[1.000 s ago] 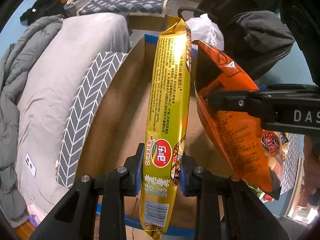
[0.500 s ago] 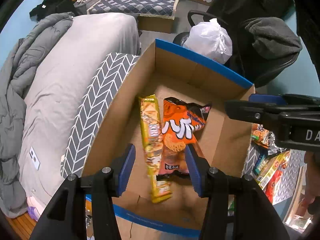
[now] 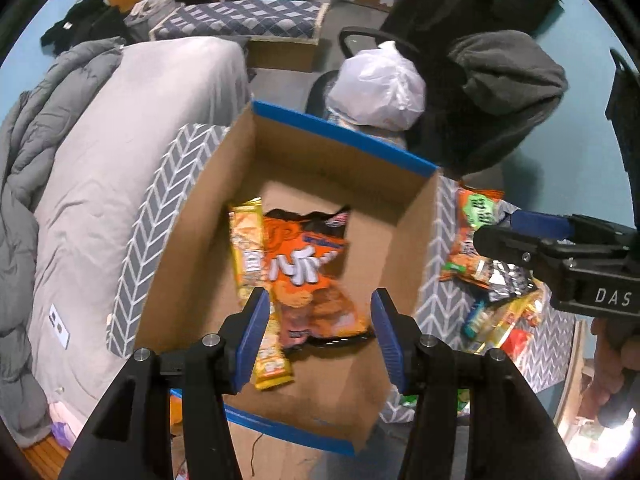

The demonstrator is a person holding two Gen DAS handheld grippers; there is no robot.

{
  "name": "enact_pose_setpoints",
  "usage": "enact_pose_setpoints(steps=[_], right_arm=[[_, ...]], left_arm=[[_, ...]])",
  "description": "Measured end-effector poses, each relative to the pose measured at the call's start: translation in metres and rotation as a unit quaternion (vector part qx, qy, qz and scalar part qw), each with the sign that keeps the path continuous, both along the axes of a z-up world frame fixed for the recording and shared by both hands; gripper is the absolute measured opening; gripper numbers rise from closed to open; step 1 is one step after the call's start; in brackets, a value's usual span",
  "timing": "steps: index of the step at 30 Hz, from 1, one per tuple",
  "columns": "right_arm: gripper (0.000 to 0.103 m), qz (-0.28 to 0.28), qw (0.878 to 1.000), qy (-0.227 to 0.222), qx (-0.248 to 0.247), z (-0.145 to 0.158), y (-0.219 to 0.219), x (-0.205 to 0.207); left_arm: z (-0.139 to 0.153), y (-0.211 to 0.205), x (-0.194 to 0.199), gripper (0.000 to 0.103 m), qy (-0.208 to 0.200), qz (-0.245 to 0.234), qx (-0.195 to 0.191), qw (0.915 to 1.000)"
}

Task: Organize snacks
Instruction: 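Move both tools back over the remaining snacks on the table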

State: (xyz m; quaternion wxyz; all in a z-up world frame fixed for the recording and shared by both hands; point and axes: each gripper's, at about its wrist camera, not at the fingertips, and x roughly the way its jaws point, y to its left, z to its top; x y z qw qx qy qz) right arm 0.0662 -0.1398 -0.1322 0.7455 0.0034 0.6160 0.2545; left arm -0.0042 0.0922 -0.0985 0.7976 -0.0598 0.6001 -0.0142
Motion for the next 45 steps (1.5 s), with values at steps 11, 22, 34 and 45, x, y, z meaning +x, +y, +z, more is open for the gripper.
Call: enact_pose_setpoints(steps=[11,22,34,45], right_arm=[[0.08,-0.067,0.998,0.004,-0.016,0.007,-0.083,-0.027],[0.081,-0.125,0.991,0.019,-0.031,0.001,-0.155,-0.065],[0.084,-0.2,0.978,0.048,-0.036,-0.017,-0.215,-0.101],[0.084,-0.241,0.966,0.077,-0.055,-0.061,-0.239,-0.128]], left_arm=[[0.006,-0.066,-0.004,0.054,0.005,-0.078,-0.007,0.9969],[0.009,-0.128,-0.015,0.063,0.006,-0.154,0.004,0.988],[-0.006,-0.189,-0.019,0.077,0.014,-0.246,0.021,0.969],[-0.043,-0.223,-0.018,0.077,0.044,-0.291,0.032,0.9551]])
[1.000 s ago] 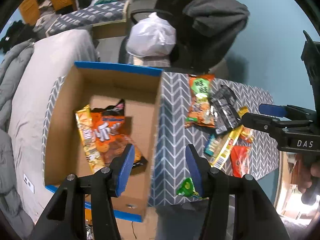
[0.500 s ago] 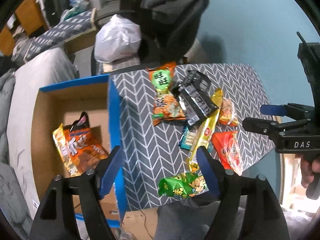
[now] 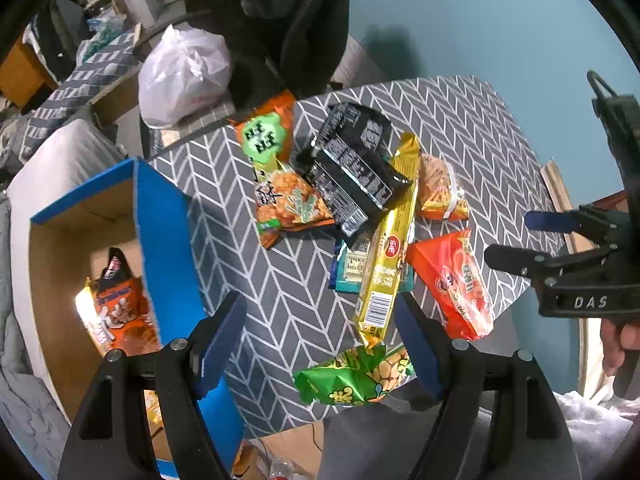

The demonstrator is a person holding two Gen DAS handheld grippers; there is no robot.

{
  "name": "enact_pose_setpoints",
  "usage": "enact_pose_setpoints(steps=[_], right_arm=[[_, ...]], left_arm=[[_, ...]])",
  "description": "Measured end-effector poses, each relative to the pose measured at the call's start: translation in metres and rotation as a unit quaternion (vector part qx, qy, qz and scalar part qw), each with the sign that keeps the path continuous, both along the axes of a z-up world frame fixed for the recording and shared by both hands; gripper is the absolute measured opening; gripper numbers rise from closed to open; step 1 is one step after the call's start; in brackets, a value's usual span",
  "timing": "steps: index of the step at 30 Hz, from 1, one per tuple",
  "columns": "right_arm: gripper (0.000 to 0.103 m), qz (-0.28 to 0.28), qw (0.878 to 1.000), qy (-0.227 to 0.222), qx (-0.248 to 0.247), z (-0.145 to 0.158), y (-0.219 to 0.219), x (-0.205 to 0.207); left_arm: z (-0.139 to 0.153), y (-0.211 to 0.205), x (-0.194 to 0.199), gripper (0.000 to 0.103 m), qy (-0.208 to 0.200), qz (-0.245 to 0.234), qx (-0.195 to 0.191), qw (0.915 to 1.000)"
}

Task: Organize snacks
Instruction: 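Move both tools back over the remaining snacks on the table, then grasp the orange-red cracker bag with the right tool while the left tool grasps another yellow wafer roll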

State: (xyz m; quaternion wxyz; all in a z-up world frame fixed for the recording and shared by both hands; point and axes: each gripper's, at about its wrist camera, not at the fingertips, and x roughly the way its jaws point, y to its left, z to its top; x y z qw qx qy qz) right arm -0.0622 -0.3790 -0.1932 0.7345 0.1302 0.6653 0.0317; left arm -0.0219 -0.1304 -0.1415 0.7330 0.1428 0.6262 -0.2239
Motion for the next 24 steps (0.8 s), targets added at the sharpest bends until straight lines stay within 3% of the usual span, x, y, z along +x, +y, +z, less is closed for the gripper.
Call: enact_pose_setpoints(steps=[12,24], right_arm=[[0.084,-0.012,0.998,0.063,-0.006,-0.078,0.0,-0.027],[0.084,-0.013,0.996,0.084,0.005,-0.115,0.017,-0.034]], left_arm=[[-0.035,-0.019,-0.008,0.077,0.015,-0.031,0.015,0.9993],[-0.061,-0.036,-0.015,0.077,0.039,-0.055,0.026,0.9974]])
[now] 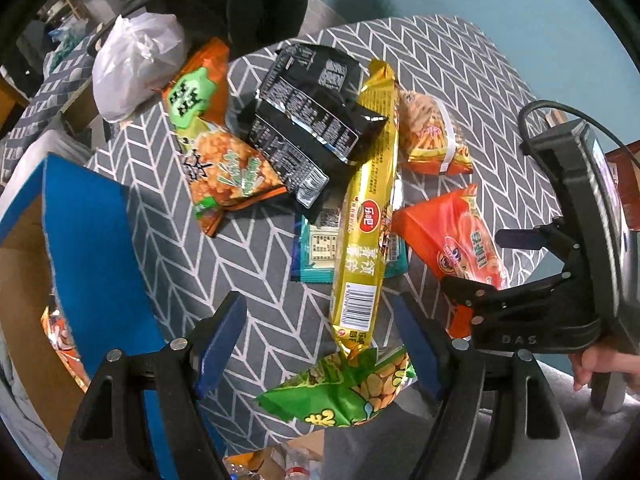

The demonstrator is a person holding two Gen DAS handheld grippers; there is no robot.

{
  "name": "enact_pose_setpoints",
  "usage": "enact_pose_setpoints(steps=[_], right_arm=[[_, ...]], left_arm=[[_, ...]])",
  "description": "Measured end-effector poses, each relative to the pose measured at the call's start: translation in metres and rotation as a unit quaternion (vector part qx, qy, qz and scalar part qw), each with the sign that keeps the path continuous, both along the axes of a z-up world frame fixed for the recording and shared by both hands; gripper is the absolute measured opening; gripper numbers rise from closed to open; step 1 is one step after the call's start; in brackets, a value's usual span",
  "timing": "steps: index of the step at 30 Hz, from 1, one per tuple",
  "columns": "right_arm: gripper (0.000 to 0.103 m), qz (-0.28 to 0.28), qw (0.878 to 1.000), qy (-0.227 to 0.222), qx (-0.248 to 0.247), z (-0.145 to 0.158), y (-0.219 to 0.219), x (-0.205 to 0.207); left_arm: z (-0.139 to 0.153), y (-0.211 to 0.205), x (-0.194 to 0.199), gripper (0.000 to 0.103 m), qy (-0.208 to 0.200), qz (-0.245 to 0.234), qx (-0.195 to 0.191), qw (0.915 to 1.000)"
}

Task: Organize snacks
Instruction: 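Grasp the orange-red cracker bag with the right tool while the left tool grasps another yellow wafer roll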

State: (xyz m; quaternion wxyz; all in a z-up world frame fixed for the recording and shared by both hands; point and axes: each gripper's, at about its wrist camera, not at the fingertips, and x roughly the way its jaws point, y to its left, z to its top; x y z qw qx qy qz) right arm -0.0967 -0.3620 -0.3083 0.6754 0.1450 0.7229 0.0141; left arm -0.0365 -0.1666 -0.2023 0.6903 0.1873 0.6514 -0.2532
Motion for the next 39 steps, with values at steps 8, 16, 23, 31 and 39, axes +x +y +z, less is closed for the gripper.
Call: enact_pose_setpoints(steps=[8,16,23,31,39], right_arm=[[0.084,-0.005,1.0,0.007,-0.01,-0.03,0.003,0.0],[0.068,0.018,1.0,-0.007,-0.015,-0.043,0.004,0.001],[0.053,0.009,1.0,-0.018,-0.001,-0.041,-0.013,0.0],[0.051,0.006,1.0,-0.027,-0.007,-0.042,-0.034,-0.006],[0.05,0.014,0.999,-0.038,-0.012,-0.038,-0.047,0.0]], left_arm=[[-0.013,-0.013,0.008,0.077,0.027,0.018,-0.015,0.9994],[-0.028,-0.037,0.018,0.077,0.026,0.02,-0.008,0.9994],[-0.045,-0.054,0.024,0.077,0.036,0.025,0.002,0.999],[-0.057,-0.08,0.033,0.063,0.022,0.017,0.018,0.9995],[-0.061,-0.093,0.036,0.031,0.005,-0.013,0.026,0.9996]])
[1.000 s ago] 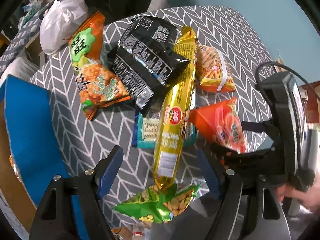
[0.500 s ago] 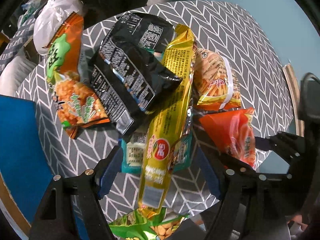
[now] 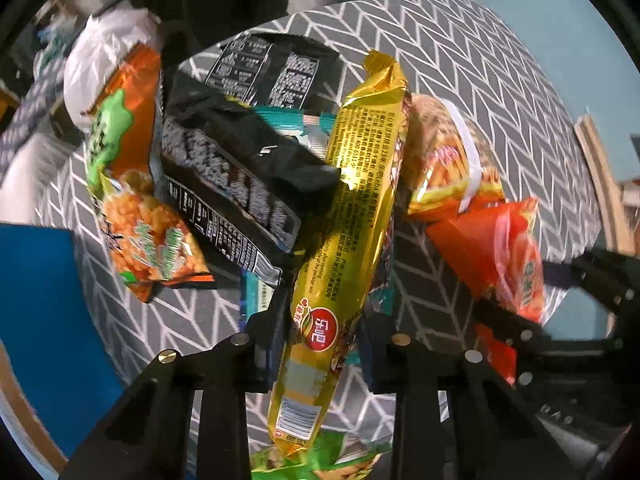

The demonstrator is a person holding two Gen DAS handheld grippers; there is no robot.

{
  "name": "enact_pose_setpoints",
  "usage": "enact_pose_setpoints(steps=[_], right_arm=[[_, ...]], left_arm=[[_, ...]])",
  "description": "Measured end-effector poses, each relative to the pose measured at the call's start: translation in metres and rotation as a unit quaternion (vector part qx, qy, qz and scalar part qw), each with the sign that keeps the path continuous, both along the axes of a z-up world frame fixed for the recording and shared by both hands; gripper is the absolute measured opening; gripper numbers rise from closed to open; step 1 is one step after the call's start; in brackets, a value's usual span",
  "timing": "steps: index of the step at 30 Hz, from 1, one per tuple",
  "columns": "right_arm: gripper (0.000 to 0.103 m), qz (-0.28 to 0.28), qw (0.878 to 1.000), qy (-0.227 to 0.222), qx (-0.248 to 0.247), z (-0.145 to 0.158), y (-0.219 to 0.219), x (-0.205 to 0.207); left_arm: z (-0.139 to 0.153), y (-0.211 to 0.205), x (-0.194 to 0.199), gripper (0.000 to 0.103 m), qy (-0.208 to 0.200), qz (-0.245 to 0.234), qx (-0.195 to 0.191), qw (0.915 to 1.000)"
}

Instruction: Organize snacks

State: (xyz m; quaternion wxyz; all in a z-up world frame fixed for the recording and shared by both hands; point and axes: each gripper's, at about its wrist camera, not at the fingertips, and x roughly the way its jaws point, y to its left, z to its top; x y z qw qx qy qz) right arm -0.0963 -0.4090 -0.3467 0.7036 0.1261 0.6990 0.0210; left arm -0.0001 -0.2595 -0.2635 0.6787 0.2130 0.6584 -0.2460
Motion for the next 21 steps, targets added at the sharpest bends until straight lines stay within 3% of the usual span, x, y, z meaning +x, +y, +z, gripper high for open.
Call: enact_pose_setpoints(steps=[7,21], right_arm=[[0.05,0.01,1.0,-0.012,0.012,0.028,0.02,-0.006],[0.05,0.004,0.999,-0.038,0.022,0.085,0.003,-0.015]], left_arm=[[0.008,0.007,-0.008,0.029,0.005,-0.001,-0.004,1.0],[0.052,0.036,-0.04,0.028,-0.002,-0.007,-0.038,0.9992]])
